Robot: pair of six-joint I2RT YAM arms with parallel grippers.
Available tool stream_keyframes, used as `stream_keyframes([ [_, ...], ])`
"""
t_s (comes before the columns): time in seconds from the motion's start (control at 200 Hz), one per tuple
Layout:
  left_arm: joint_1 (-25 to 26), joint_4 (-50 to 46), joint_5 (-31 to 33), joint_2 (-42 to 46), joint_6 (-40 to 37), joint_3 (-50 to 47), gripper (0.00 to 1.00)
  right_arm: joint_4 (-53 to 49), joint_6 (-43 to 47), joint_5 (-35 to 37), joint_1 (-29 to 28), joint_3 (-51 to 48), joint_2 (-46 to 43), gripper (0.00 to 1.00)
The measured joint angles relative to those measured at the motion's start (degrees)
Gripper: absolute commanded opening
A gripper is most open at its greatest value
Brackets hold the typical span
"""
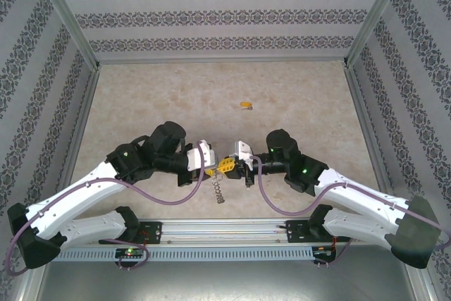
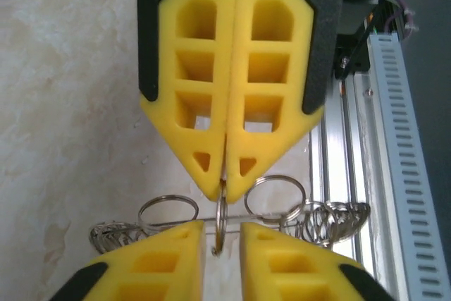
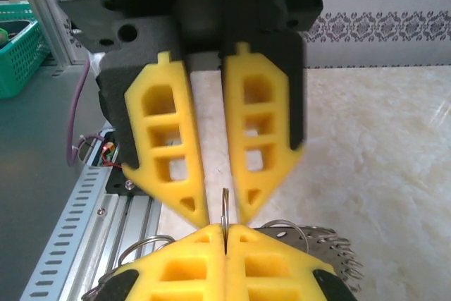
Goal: Put the keys on the keyring
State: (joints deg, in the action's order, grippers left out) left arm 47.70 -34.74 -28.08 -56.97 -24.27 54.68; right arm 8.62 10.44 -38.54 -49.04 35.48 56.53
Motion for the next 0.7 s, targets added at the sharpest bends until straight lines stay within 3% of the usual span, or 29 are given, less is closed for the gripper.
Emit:
stream_keyframes([
  [0.175,0.3,11.4,-0.3,5.5,4.6,-7.8,0.36,6.6,-4.3,-1.5,1.2,-3.5,-2.4,0.00],
  [0.355,0.3,22.2,-0.7,14.0,9.4,-15.8,0.29,18.4,-12.0,-5.0,4.2,-7.7,-2.5,0.00],
  [0.555,0.3,28.7,-1.9,16.1,11.6,-16.8,0.37,28.9,-17.2,-7.7,4.3,-8.9,-2.0,0.00],
  [0.699,0.2,30.5,-1.9,16.3,12.3,-16.8,0.37,32.7,-18.5,-9.0,4.3,-9.8,-2.0,0.00],
])
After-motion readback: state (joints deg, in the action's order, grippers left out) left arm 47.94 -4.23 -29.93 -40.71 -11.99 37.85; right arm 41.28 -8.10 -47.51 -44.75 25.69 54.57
